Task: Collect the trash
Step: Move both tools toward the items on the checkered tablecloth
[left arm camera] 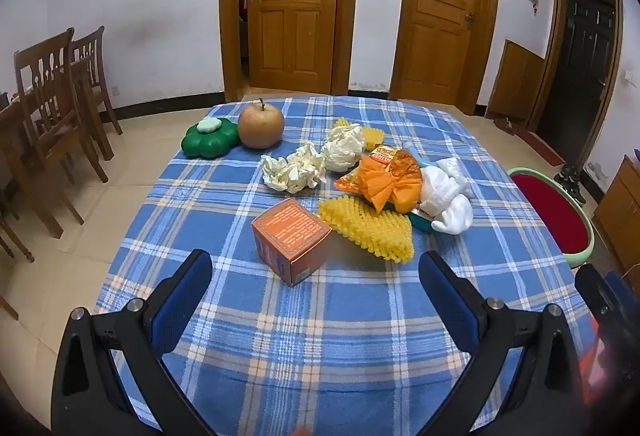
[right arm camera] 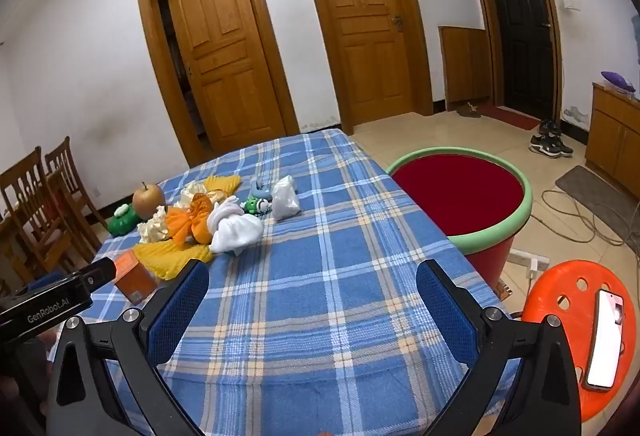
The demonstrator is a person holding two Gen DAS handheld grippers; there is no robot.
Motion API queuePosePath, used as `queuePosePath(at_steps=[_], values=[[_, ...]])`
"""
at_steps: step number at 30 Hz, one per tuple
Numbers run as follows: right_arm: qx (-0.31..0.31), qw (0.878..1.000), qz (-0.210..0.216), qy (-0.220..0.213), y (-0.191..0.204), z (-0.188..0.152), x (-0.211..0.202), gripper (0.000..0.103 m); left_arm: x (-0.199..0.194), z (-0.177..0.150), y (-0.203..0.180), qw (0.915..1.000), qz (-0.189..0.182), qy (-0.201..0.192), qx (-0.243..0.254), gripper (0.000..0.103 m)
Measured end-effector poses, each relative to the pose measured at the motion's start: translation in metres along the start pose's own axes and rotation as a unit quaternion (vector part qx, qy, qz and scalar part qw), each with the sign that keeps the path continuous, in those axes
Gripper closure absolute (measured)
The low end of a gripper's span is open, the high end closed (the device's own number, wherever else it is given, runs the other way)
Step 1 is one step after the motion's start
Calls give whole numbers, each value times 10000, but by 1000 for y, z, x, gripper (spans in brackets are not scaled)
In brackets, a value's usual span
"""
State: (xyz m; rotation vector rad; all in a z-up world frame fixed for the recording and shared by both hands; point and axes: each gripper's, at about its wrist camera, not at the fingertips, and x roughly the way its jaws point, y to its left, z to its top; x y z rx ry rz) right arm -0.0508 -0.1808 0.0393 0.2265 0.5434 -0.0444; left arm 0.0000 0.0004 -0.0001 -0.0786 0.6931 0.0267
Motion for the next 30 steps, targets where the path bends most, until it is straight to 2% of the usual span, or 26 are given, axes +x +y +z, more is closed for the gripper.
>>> queuePosePath(at_steps=[30], values=[[43,10000,61,-1,-1,2,-5,0,-6,0,6,9999,129,-29,-5,1]])
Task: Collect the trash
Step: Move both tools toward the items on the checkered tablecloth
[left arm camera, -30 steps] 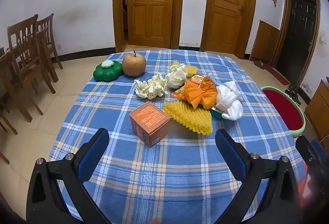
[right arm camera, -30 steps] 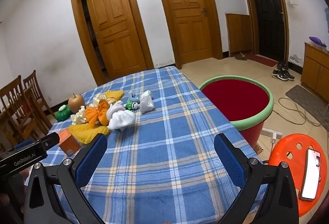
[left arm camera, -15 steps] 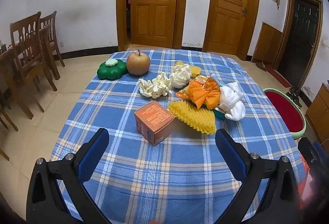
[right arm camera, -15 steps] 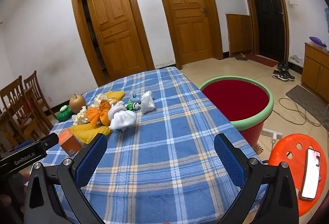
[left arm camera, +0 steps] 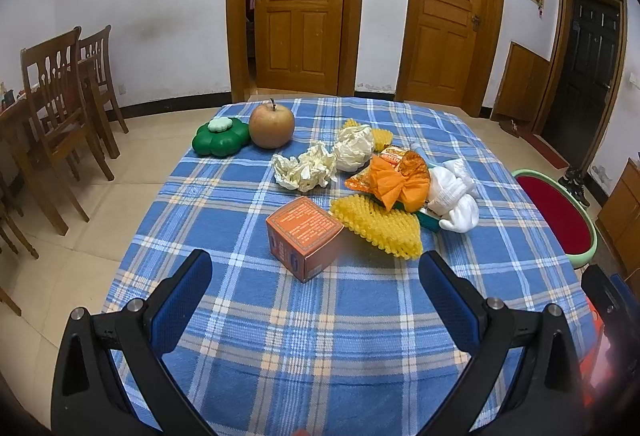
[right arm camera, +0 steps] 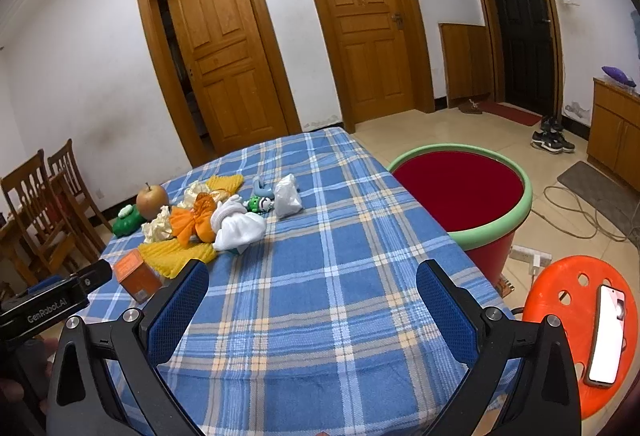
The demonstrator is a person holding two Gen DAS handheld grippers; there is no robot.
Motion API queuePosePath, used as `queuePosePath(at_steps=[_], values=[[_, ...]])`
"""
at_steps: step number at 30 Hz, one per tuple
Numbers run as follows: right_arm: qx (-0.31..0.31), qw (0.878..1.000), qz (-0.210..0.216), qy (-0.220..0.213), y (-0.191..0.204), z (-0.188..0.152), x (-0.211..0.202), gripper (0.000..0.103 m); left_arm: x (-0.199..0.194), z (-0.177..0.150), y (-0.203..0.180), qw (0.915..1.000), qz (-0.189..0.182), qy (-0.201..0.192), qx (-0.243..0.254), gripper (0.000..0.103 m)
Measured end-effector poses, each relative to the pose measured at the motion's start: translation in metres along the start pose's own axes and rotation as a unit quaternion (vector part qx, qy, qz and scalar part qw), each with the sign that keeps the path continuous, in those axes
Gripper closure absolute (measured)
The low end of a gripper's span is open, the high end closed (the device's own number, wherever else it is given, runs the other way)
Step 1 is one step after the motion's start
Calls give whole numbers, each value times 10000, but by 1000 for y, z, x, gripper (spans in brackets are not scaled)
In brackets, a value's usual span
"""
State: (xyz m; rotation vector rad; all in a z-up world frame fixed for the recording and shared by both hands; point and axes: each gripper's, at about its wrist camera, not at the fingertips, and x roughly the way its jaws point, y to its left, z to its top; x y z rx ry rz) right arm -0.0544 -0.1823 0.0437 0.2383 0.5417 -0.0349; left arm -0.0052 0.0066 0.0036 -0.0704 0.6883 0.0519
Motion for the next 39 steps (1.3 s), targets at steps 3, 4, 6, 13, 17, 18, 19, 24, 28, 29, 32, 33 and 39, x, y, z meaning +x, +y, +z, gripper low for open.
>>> queuePosePath(at_steps=[3,4,6,13,17,18,19,24,28,29,32,33,39], values=[[-7,10000,-1,-27,0,0,-2,0,-1,0,0,10000,10,-22,-15,1],[-5,10000,2,-34,1,1,-2,0,-2,0,0,10000,13,-27,-15,1],[0,10000,-1,-45,1,1,-4,0,-2,0,1,10000,22,-27,-15,1],[29,10000,11,-53,0,3,-5,0,-7,1,5,10000,28,-62,-41,1],[36,10000,12,-60,0,4,-6,0,-8,1,5,10000,23,-59,-9,1],[32,10000,10,-60,1,4,-6,0,-9,1,5,10000,23,-61,-14,1],[34,10000,12,-61,1,4,-6,0,-9,1,5,10000,20,-66,-8,1],[54,10000,21,-37,0,3,-5,0,-9,0,6,10000,23,-73,-4,1],[54,10000,27,-55,0,3,-6,0,-9,0,6,10000,22,-65,-31,1],[54,10000,33,-61,0,2,-6,0,-9,-1,6,10000,25,-64,-34,1],[52,10000,32,-61,0,3,-6,0,-10,-1,7,10000,32,-63,-30,1],[56,10000,33,-57,0,3,-5,0,-10,-1,7,10000,36,-63,-30,1],[65,10000,52,-48,0,1,-6,0,-10,-2,9,10000,55,-66,-39,1]])
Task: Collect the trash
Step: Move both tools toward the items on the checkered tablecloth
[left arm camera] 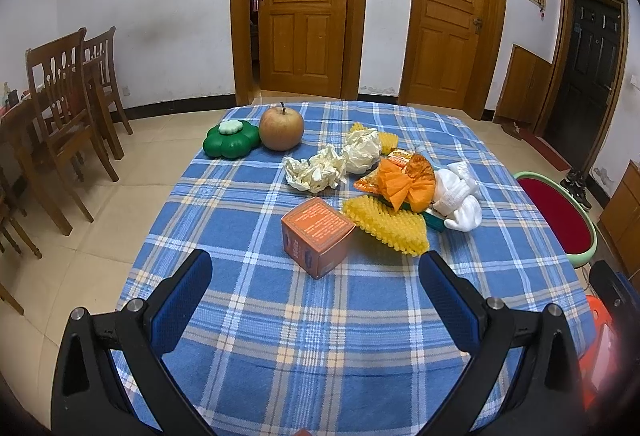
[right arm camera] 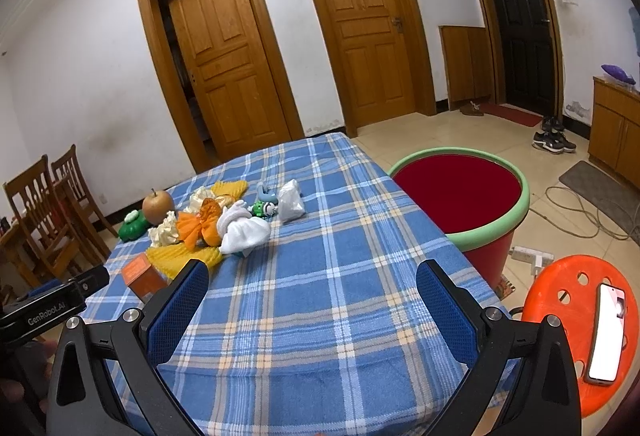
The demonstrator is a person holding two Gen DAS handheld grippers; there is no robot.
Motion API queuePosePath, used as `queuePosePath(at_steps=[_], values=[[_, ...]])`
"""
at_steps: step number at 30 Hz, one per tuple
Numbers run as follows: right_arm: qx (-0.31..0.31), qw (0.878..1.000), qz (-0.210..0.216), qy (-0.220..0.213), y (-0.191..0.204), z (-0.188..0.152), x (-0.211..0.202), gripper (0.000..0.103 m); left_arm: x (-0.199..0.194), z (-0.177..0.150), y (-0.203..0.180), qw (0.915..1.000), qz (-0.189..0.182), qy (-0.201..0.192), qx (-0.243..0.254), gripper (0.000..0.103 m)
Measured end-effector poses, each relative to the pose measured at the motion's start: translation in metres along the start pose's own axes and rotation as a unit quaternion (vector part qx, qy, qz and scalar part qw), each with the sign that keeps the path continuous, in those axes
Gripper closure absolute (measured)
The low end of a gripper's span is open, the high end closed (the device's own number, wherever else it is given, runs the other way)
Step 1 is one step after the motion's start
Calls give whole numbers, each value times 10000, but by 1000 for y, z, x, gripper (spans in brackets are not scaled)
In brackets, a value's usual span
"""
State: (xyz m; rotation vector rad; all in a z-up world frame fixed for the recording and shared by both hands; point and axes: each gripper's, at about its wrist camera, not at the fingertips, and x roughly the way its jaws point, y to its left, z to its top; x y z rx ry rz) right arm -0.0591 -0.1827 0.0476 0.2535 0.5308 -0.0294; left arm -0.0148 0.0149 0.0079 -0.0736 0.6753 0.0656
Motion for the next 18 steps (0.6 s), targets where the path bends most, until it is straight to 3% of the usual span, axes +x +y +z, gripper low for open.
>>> queuePosePath(at_steps=[18], values=[[-61,9998,-8,194,5,-1,14,0,22,-2,16,9994,237,252,37,1]])
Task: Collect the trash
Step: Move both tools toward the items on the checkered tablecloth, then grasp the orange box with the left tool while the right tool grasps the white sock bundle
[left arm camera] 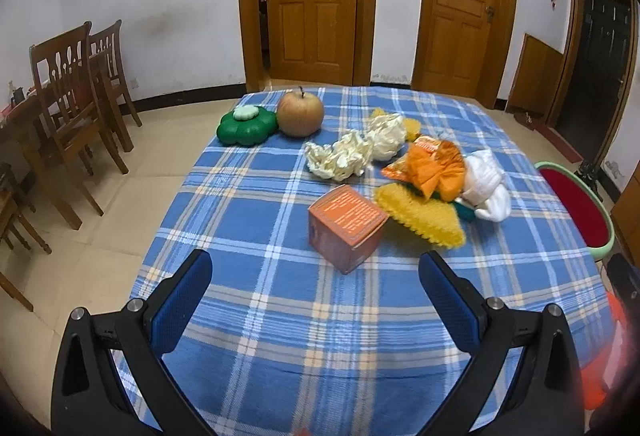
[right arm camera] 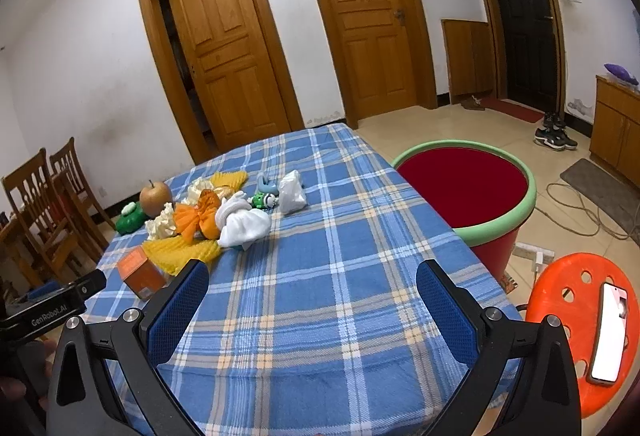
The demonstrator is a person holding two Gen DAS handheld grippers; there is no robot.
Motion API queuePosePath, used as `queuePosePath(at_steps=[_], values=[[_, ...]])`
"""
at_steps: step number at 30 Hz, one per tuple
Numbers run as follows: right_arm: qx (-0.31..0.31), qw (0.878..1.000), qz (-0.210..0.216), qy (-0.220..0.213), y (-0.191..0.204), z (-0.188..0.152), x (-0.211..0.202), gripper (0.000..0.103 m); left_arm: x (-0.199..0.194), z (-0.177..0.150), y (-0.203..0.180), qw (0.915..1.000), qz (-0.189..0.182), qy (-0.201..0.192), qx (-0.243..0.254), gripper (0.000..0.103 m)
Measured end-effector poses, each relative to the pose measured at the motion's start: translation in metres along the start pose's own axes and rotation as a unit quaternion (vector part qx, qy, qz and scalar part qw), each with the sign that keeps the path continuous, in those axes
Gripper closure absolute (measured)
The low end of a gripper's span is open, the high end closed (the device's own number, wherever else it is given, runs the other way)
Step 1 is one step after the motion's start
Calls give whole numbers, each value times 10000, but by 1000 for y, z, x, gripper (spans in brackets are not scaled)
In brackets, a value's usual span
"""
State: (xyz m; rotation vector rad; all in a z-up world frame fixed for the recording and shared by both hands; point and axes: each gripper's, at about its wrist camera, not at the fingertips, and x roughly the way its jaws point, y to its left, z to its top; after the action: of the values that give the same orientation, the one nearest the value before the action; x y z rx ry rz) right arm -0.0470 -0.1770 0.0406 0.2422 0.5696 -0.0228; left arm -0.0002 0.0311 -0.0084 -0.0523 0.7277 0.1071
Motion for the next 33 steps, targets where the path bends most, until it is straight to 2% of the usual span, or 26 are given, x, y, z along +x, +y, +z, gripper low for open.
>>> queuePosePath(at_steps=[11,14,17,20,24,28,30,33], values=[[-75,9993,12,368,13,15,34,0,46,13,7,9990,117,368,225,1],[-118,9987,-24,497,19,20,48,0,62,18,7,9984,20,452,343,1],[-211,9979,-99,608,28,25,65,0,74,23,8,9981,-208,460,367,2],[-245,9971,-113,714,36,29,82,0,83,24,6,9967,-521,502,368,8],[-312,9955,-202,876,47,32,107,0,98,23,4,9920,-956,731,393,23],[-285,9921,-460,1135,52,33,132,0,105,27,11,9852,-1426,943,143,40],[-268,9910,-563,1183,53,34,138,0,105,29,13,9813,-1647,989,107,42],[-317,9884,-623,1349,58,35,150,0,109,32,15,9781,-1783,1065,121,43]])
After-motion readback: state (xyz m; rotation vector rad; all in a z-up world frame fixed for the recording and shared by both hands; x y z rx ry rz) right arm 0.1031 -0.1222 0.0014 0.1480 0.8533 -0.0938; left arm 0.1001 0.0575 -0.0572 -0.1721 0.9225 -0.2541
